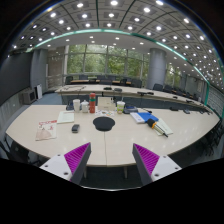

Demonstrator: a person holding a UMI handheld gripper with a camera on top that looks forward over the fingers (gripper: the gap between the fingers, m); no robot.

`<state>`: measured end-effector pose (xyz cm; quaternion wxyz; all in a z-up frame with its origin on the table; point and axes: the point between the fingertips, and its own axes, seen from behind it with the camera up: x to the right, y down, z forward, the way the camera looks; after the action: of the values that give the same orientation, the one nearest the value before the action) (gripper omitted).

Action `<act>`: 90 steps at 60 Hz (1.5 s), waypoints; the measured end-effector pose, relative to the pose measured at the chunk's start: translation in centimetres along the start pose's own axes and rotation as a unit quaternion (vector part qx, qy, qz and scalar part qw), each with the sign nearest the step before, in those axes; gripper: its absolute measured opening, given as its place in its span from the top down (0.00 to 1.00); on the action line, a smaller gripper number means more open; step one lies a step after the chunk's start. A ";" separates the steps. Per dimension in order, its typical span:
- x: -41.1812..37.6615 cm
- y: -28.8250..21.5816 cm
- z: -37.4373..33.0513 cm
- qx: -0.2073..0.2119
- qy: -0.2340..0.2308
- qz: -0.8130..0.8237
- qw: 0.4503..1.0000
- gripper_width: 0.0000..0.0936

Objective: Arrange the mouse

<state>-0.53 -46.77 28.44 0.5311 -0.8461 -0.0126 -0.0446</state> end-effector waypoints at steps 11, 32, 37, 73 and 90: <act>-2.2 2.5 2.3 -0.023 -0.009 0.001 1.000 0.09; -12.5 7.9 12.0 -0.074 -0.045 -0.011 0.996 0.08; -16.1 8.0 16.4 -0.071 -0.052 -0.011 0.996 0.08; -30.4 5.9 49.4 -0.103 -0.056 0.005 0.993 0.14; -31.0 5.4 51.4 -0.110 -0.066 -0.008 0.992 0.59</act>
<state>-27.86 -2.05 -1.35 0.4323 -0.9004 -0.0491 0.0061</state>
